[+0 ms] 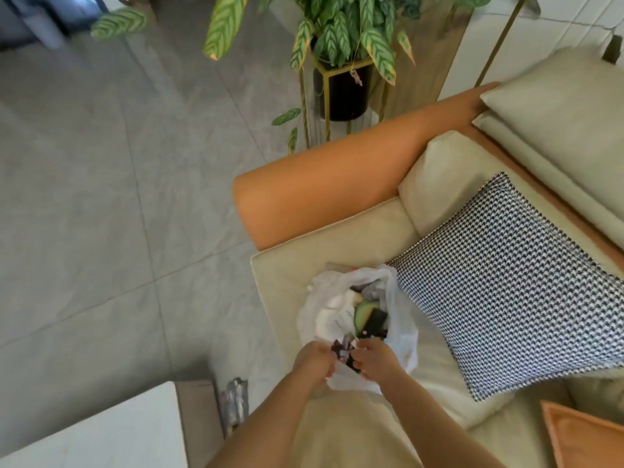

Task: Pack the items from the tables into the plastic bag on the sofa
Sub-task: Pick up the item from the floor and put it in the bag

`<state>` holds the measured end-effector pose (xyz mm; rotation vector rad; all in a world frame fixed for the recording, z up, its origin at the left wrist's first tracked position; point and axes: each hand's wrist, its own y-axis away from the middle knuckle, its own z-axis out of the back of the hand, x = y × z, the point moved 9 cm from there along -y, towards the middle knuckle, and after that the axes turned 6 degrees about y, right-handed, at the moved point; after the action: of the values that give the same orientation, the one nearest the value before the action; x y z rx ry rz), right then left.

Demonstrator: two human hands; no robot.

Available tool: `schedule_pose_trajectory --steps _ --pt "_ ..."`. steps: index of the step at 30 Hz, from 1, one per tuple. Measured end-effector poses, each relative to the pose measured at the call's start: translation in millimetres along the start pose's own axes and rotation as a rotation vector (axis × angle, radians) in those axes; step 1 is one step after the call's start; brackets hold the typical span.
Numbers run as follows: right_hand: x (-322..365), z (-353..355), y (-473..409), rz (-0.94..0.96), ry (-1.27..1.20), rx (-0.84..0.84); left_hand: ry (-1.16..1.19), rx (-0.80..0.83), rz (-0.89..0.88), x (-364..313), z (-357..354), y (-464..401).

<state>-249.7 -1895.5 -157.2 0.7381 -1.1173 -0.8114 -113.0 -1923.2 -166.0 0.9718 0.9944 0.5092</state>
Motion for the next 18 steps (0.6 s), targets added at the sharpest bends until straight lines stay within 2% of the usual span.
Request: schedule_pose_trajectory --steps 5,11,16,18 --pt "-9 -48 25 0.128 0.370 -0.018 0.144 -0.062 -0.006 74 23 39" --pt "-21 -140 48 0.227 0.711 0.138 0.279 -0.163 0.092 172 67 63" --pt "-28 -213 54 0.255 0.820 0.211 0.507 -0.245 0.166 243 107 67" --pt "-33 -240 52 0.261 0.883 0.231 0.501 -0.256 0.172 268 123 64"
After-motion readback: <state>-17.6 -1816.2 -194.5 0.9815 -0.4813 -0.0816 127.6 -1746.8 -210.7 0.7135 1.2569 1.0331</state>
